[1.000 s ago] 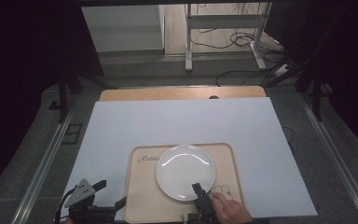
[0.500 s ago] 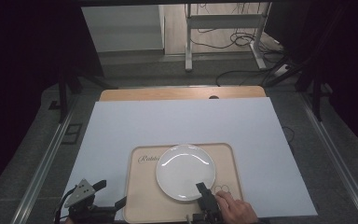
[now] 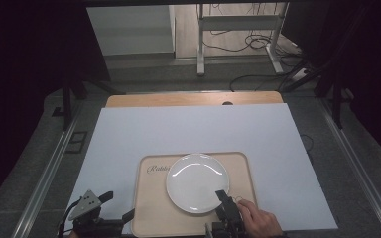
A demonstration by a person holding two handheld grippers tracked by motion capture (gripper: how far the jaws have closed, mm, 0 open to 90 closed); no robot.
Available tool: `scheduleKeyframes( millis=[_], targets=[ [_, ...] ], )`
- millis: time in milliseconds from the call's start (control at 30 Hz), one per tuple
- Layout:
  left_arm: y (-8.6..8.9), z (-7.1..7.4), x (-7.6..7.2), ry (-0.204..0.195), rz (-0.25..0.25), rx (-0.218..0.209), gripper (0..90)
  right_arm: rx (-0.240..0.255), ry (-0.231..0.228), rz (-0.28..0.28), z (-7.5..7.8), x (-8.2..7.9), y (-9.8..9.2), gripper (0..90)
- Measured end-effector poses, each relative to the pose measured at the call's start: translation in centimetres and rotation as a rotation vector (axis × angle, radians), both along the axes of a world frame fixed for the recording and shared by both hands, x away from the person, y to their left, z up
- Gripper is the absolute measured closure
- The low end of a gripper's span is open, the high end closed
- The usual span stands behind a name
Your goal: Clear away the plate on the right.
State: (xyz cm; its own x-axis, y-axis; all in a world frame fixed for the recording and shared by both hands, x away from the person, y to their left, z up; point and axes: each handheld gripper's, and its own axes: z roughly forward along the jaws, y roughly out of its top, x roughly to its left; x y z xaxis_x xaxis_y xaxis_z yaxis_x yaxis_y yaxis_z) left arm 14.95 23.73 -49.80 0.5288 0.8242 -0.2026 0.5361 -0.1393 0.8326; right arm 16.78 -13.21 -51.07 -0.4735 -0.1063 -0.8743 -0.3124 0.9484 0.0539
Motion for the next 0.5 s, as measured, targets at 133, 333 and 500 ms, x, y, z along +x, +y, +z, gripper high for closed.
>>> scheduleKeyframes(
  millis=[133, 333, 500],
  targets=[
    [0.0, 0.0, 0.0, 0.0, 0.0, 0.001, 3.2, 0.017, -0.001, -0.015, 0.4, 0.3, -0.3, 28.8],
    [0.0, 0.0, 0.0, 0.0, 0.0, 0.001, 3.2, 0.049, 0.006, -0.036, 0.7, 0.8, -0.8, 28.3],
    [0.0, 0.0, 0.0, 0.0, -0.001, 0.002, 3.2, 0.073, 0.014, -0.053, 1.0, 1.3, -1.1, 27.0]
  ],
)
